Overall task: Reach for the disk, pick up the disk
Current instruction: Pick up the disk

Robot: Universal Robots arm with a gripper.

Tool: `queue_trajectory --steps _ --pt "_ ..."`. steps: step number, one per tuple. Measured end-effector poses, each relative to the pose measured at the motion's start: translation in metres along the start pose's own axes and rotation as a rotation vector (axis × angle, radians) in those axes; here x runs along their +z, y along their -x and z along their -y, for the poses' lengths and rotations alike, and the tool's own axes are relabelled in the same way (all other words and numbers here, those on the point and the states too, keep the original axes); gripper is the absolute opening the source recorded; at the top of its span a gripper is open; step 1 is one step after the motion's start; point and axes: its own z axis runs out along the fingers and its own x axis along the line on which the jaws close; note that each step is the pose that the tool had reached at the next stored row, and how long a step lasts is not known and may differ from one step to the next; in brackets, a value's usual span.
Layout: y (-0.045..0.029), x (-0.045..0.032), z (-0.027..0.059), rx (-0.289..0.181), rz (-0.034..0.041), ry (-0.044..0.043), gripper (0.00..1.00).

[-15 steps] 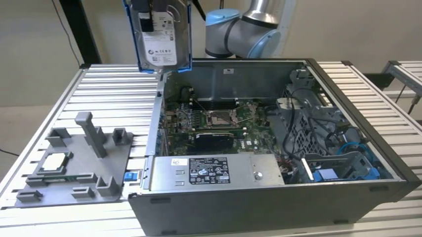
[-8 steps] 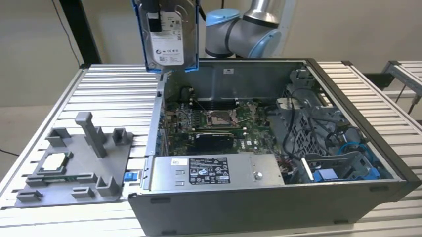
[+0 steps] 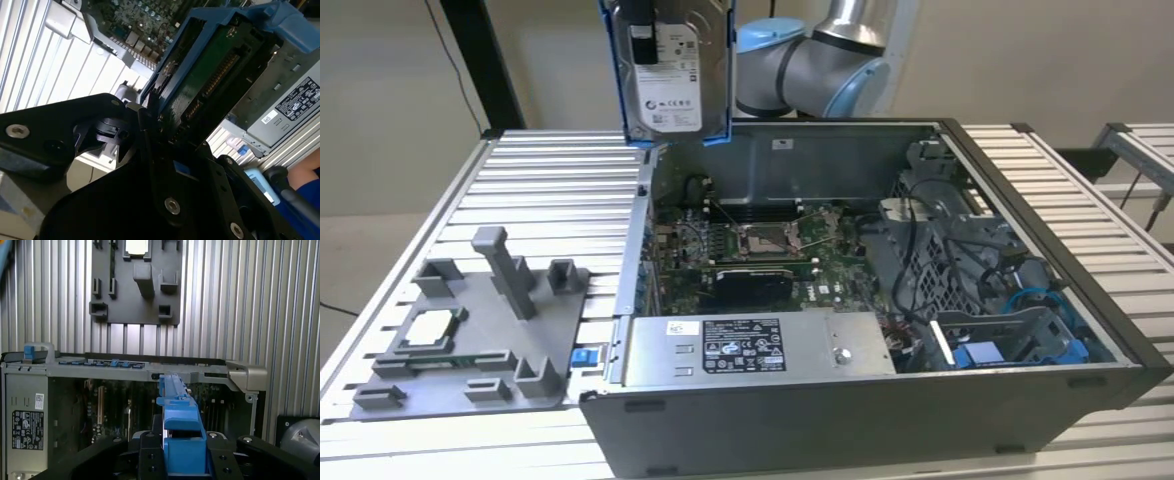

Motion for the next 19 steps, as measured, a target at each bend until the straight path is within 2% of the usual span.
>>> queue_trajectory --steps 15,19 --pt "-0.0005 -0.0001 0.023 0.0 0.0 0.0 0.0" --pt "-0.0008 -0.0001 0.0325 0.0 0.0001 0.0 0.0"
